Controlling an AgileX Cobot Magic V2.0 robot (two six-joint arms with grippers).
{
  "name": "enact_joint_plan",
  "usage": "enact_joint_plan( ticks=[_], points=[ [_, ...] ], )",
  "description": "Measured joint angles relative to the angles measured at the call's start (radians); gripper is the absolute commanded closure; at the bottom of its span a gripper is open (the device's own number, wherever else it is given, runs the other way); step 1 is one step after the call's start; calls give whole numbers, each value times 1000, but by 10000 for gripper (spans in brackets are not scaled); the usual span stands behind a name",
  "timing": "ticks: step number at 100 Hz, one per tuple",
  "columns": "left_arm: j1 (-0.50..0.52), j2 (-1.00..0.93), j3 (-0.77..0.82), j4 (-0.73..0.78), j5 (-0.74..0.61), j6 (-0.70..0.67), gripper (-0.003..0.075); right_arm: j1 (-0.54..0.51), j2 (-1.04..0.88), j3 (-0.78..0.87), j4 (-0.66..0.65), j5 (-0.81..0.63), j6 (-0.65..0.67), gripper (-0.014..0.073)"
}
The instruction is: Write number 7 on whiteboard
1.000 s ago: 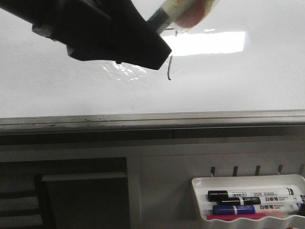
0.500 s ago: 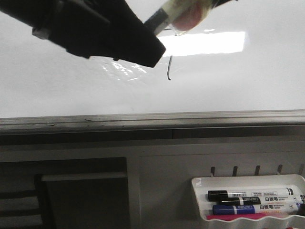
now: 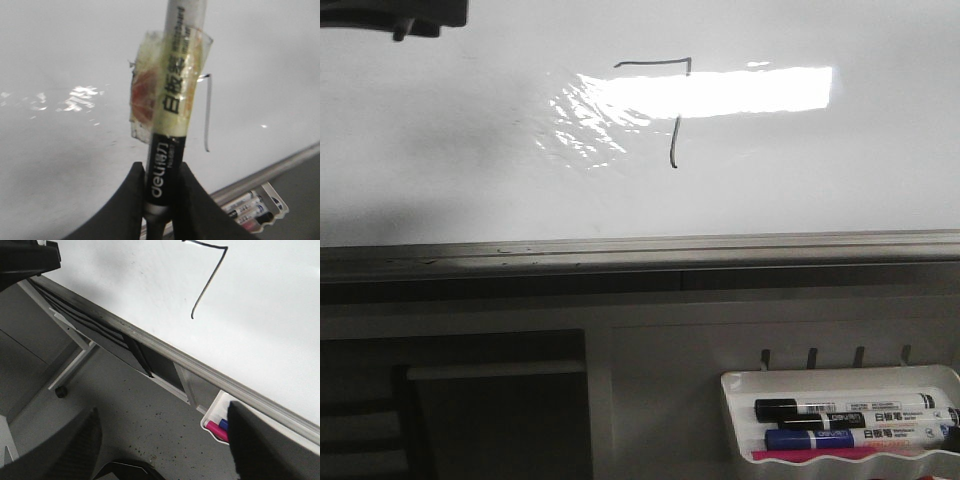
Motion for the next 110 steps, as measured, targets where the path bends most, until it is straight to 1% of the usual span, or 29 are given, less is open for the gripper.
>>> enact_joint_plan(
  ticks=[14, 27, 56, 87, 92, 99, 106, 110],
  points=[
    [0, 54, 12, -53, -92, -7, 741, -7, -42, 46, 0, -11, 0, 136],
    [0, 145, -28, -64, -144, -7, 741, -7, -43, 65, 0, -20, 0, 136],
    [0, 344, -135, -70, -187, -7, 741, -7, -43, 71, 0, -18, 0, 136],
    [0, 356, -152, -70, -189, -7, 735, -7, -43, 71, 0, -10, 0, 136],
    [0, 356, -152, -70, -189, -7, 708, -7, -43, 71, 0, -10, 0, 136],
    [0, 356, -152, -70, -189, -7, 625, -7, -43, 71, 0, -10, 0, 136],
    [0, 356, -152, -70, -189, -7, 511, -7, -43, 71, 0, -10, 0, 136],
    [0, 356, -152, -70, -189, -7, 431, -7, -43, 71, 0, -8, 0, 136]
  ],
)
